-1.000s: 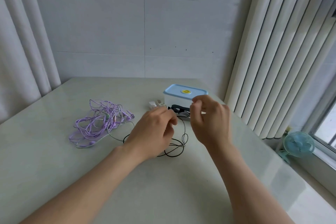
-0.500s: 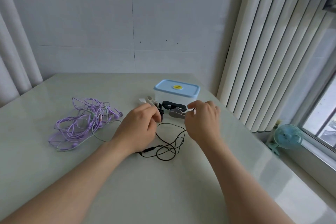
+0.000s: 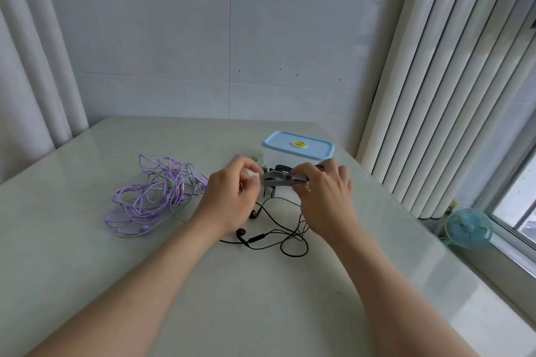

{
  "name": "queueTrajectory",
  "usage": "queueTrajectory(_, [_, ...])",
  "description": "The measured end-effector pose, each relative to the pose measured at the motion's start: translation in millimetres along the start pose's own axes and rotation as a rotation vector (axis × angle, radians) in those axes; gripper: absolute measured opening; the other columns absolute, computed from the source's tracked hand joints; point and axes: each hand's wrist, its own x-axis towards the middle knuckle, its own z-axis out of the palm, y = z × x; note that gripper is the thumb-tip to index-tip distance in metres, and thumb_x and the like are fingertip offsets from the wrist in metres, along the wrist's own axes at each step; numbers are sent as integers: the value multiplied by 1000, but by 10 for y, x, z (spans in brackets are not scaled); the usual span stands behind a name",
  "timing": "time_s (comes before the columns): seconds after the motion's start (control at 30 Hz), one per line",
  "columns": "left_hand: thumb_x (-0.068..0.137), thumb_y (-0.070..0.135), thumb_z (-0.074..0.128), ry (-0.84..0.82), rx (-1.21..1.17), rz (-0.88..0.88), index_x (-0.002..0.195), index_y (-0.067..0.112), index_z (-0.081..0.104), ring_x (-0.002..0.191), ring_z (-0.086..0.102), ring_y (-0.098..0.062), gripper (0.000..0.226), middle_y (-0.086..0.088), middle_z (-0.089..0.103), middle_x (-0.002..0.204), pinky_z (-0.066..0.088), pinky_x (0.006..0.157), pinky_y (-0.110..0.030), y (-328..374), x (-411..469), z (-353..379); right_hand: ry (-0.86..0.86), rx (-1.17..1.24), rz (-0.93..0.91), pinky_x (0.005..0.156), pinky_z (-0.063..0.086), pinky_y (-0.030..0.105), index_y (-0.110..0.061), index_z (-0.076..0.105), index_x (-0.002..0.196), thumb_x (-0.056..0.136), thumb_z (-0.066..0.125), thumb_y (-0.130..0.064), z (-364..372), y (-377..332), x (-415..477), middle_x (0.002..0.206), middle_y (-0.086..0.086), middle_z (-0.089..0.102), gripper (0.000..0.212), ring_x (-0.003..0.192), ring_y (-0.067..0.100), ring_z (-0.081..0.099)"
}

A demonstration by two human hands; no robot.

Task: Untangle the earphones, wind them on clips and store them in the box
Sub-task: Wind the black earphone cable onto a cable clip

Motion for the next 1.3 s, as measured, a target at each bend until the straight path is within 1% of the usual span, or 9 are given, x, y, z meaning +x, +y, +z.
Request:
queueTrajectory(0.1, [104, 38, 52, 75, -144, -152, 98, 25, 70, 73, 62, -3, 23, 7, 71, 80, 48, 68, -24, 20, 82, -81, 139, 149, -179, 94, 39, 39, -39, 72, 119, 92, 76, -32, -27, -183, -29, 119, 0, 49, 28, 107, 26, 45])
queueTrajectory(0.17, [102, 40, 46, 39, -367, -293, 90, 22, 76, 63, 58, -13, 38, 7, 72, 80, 41, 56, -29, 41, 122, -165, 180, 267, -324, 92, 40, 35, -36, 75, 117, 90, 79, -30, -42, -296, -55, 110, -2, 52, 28, 103, 25, 46])
queueTrajectory(0.33, [105, 35, 43, -369, -628, -534, 83, 8, 70, 51, 43, -23, 44, -21, 69, 82, 26, 52, -30, 108, 82, -452, 186, 311, -491, 86, 44, 35, -30, 78, 114, 92, 77, -32, -65, -476, -28, 103, -5, 54, 22, 95, 22, 42])
queueTrajectory(0.47, [110, 31, 43, -391, -762, -566, 100, 2, 70, 56, 51, -23, 41, -21, 69, 88, 39, 47, -29, 36, 120, -527, 117, 284, -458, 89, 42, 31, -25, 77, 119, 93, 76, -38, -96, -536, 111, 104, -5, 56, 30, 98, 16, 40])
queueTrajectory(0.7, [112, 24, 43, -276, -917, -560, 115, 0, 71, 68, 64, -18, 37, -13, 72, 95, 59, 61, -32, -97, 197, -558, -4, 389, -376, 88, 29, 2, -24, 69, 133, 92, 76, -38, -152, -650, 387, 102, -12, 59, 44, 100, 8, 53])
queueTrajectory(0.9, [108, 16, 53, -194, -987, -573, 104, -10, 63, 79, 67, -30, 28, -13, 61, 77, 65, 81, -43, -140, 219, -373, 132, 604, -264, 68, 37, 7, -22, 80, 111, 100, 64, -13, 55, -789, 212, 85, -15, 70, 21, 72, -9, 56])
queueTrajectory(1.0, [107, 18, 55, -257, -881, -515, 99, -8, 63, 79, 66, -28, 28, -14, 57, 76, 61, 94, -50, -154, 224, -367, 148, 653, -302, 72, 45, 15, -23, 71, 124, 103, 55, -9, 37, -859, 96, 93, -15, 77, 30, 78, -2, 65])
queueTrajectory(1.17, [106, 28, 58, -304, -764, -524, 128, 0, 63, 79, 68, -19, 35, -6, 69, 94, 57, 67, -34, -127, 157, -382, 157, 665, -260, 73, 53, 41, -26, 64, 110, 104, 54, -24, 77, -867, 19, 90, -13, 73, 11, 78, 14, 66])
queueTrajectory(1.3, [109, 15, 53, -349, -854, -520, 135, 2, 60, 91, 66, -27, 30, -14, 67, 106, 61, 85, -43, -108, 145, -350, 151, 711, -191, 72, 43, 12, -28, 77, 100, 98, 70, -19, 50, -828, 41, 100, -10, 53, 11, 87, 2, 57])
